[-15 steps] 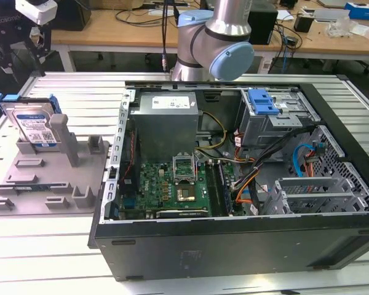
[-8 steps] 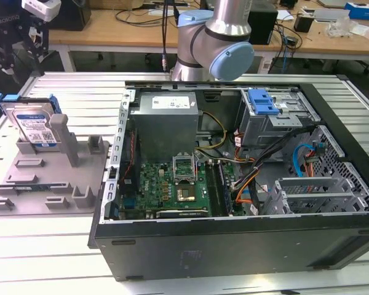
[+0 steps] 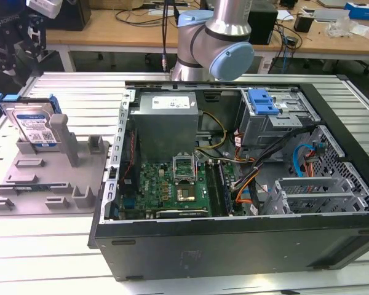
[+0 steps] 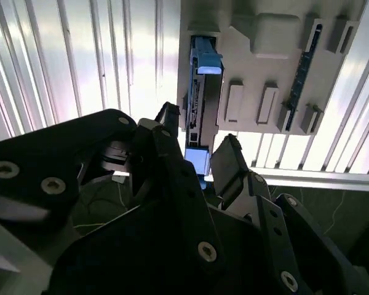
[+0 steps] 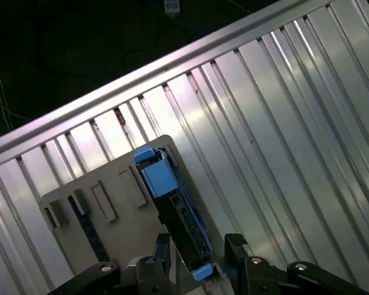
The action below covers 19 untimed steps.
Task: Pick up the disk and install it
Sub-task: 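Pick up the disk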
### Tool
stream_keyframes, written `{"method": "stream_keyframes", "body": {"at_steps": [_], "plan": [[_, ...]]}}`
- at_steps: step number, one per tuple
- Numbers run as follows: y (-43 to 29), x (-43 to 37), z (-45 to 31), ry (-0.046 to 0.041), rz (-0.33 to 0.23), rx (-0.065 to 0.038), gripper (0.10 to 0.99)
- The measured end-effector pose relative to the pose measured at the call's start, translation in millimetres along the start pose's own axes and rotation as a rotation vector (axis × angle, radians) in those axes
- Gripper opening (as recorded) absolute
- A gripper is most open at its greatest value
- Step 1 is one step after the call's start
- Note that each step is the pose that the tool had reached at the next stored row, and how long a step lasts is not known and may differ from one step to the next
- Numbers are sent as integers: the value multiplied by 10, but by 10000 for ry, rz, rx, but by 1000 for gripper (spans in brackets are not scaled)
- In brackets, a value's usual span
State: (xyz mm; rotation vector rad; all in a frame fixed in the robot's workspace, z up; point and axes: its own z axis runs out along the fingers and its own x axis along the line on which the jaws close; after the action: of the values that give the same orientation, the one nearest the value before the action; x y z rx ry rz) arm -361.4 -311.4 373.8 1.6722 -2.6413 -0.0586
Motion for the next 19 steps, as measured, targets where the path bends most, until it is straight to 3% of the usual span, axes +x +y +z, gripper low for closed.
{"method": "stream_keyframes", "body": {"at_steps": [12, 17, 19], "plan": [[0, 0, 8, 130, -3164, -22, 482], [1, 1, 8, 142, -3268, -10, 482], [3, 1, 8, 138, -3272, 104, 482]]}}
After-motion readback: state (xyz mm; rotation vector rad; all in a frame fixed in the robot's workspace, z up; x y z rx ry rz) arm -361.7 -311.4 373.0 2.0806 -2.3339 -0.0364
